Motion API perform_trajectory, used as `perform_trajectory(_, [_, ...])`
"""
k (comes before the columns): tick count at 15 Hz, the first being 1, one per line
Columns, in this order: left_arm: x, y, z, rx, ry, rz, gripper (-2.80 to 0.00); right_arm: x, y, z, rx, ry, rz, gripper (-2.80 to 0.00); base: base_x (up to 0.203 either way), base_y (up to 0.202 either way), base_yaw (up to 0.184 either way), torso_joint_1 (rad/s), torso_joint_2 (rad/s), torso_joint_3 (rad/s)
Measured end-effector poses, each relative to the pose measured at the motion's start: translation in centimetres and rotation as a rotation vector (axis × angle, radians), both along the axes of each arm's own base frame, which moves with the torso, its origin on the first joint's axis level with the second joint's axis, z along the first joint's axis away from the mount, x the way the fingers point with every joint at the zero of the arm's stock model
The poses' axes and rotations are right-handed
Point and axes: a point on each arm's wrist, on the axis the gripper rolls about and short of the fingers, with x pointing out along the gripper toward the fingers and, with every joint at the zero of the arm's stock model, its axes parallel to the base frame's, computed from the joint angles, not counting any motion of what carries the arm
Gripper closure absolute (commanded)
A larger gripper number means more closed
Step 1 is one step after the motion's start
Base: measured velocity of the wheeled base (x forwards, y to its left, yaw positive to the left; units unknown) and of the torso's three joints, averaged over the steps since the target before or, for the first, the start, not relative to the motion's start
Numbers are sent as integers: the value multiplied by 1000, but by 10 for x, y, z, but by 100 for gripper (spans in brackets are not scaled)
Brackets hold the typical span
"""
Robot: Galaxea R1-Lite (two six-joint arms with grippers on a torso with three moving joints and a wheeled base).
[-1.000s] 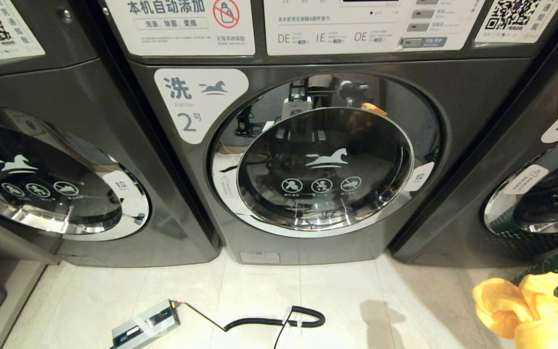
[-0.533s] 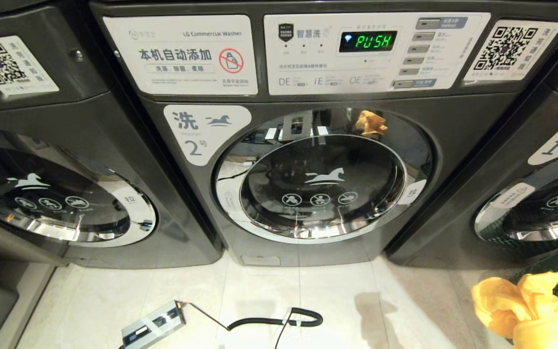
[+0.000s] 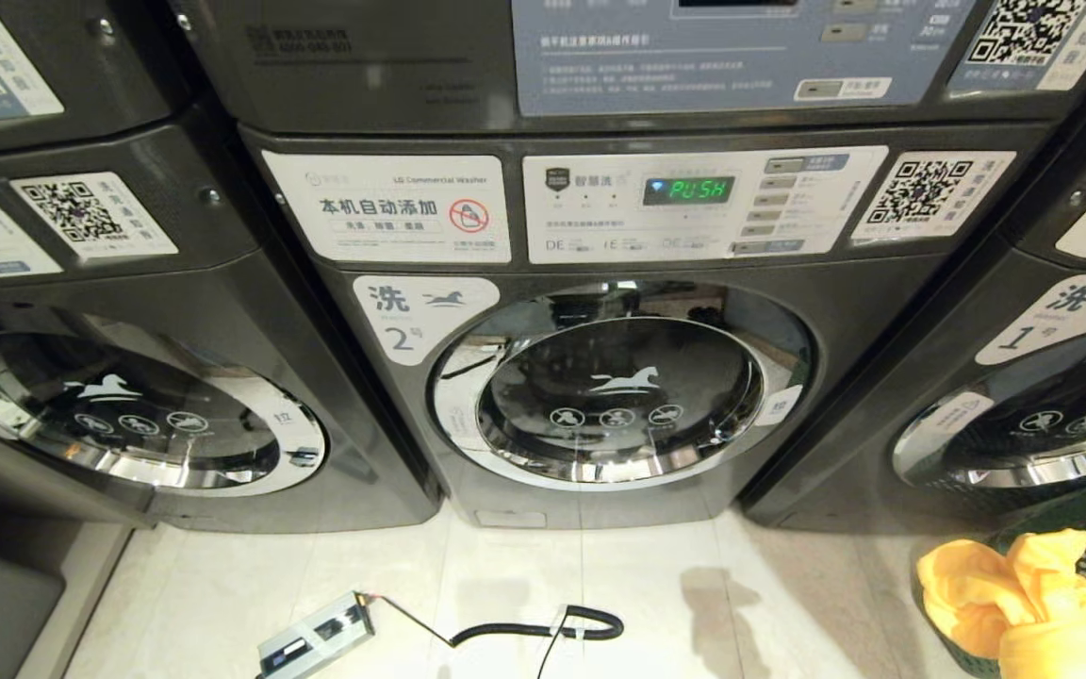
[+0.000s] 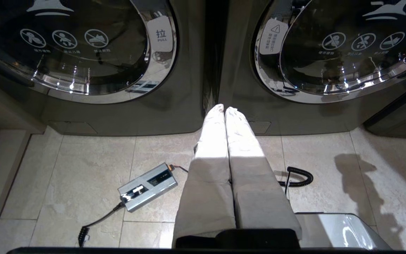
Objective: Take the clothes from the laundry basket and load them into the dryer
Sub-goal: Put the clothes in the dryer
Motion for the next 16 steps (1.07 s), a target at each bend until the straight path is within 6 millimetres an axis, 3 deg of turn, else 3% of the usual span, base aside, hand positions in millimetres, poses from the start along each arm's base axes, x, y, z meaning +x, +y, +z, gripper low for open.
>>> perform_trajectory(7, [0,0,0,0,-1,0,0,0,0,0,0,0,0,0,0,0,0,292,-581,-294])
perform_trajectory(16, [0,0,0,0,0,0,0,0,0,0,1,0,-1,0,0,0,0,184,-363,-185])
